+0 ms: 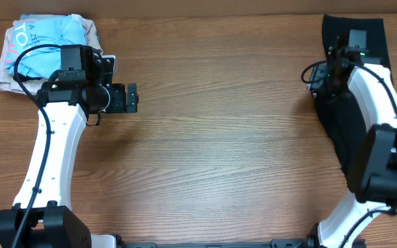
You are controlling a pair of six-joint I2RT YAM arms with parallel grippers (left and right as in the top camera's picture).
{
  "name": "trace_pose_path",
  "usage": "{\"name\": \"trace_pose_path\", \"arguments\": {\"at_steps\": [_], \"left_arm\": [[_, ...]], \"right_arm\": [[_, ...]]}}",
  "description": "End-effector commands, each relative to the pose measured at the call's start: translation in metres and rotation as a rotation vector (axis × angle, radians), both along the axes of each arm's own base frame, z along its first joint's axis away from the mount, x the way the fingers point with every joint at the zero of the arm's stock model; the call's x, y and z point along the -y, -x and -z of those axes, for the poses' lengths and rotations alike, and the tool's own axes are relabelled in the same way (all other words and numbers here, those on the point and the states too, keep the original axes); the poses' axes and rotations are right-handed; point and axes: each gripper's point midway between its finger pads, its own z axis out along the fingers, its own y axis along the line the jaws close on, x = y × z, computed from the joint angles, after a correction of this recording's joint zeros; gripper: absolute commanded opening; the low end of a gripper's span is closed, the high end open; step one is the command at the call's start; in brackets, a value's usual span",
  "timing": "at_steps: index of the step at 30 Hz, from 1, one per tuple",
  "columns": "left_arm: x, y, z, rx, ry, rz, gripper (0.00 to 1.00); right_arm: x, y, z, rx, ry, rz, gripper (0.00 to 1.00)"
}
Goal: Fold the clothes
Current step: 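Reach the right gripper to the black shirt and grasp its edge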
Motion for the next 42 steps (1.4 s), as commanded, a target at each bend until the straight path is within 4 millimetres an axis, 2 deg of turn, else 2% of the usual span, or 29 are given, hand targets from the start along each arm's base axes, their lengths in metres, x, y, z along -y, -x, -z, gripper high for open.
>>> {"name": "trace_pose_path", "arguments": {"at_steps": [1, 7, 9, 15, 22, 23, 27, 28, 31, 37, 40, 42], "left_arm": [[0.0, -0.006, -0.005, 0.021, -0.014, 0.02, 1.0], [0.0, -0.006, -0.005, 0.021, -0.013, 0.02, 1.0], [0.0, -0.006, -0.005, 0.021, -0.013, 0.021, 1.0], [0.0, -0.006, -0.005, 0.02, -0.013, 0.02, 1.0], [0.0, -0.006, -0.005, 0.021, -0.013, 0.02, 1.0], [0.0, -0.006, -0.005, 0.021, -0.014, 0.021, 1.0], [0.0, -0.006, -0.005, 0.021, -0.016, 0.02, 0.99], [-0.001, -0.006, -0.005, 0.021, -0.018, 0.019, 0.95], [-0.004, -0.006, -0.005, 0.021, -0.035, 0.009, 0.92], [-0.019, -0.009, -0.008, 0.033, -0.109, -0.03, 0.94], [-0.022, -0.013, -0.018, 0.052, -0.126, -0.04, 0.96], [-0.023, -0.017, -0.028, 0.072, -0.13, -0.043, 0.96]], "right_arm": [[0.002, -0.006, 0.02, -0.028, 0.007, -0.004, 0.6], [0.003, -0.007, 0.048, -0.067, 0.012, 0.0, 0.5], [0.008, -0.009, 0.051, -0.065, 0.035, 0.01, 0.45], [0.018, -0.014, 0.062, -0.064, 0.086, 0.024, 0.41], [0.018, -0.014, 0.065, -0.068, 0.084, 0.024, 0.28], [0.018, -0.014, 0.065, -0.068, 0.084, 0.024, 0.22], [0.017, -0.013, 0.066, -0.072, 0.084, 0.023, 0.09], [0.017, -0.013, 0.066, -0.073, 0.084, 0.023, 0.04], [0.016, -0.012, 0.066, -0.077, 0.079, 0.022, 0.04], [-0.018, -0.017, 0.055, -0.062, -0.082, -0.037, 0.04], [-0.038, -0.02, 0.036, -0.06, -0.112, -0.075, 0.04], [-0.055, -0.021, 0.016, -0.055, -0.119, -0.112, 0.04]]}}
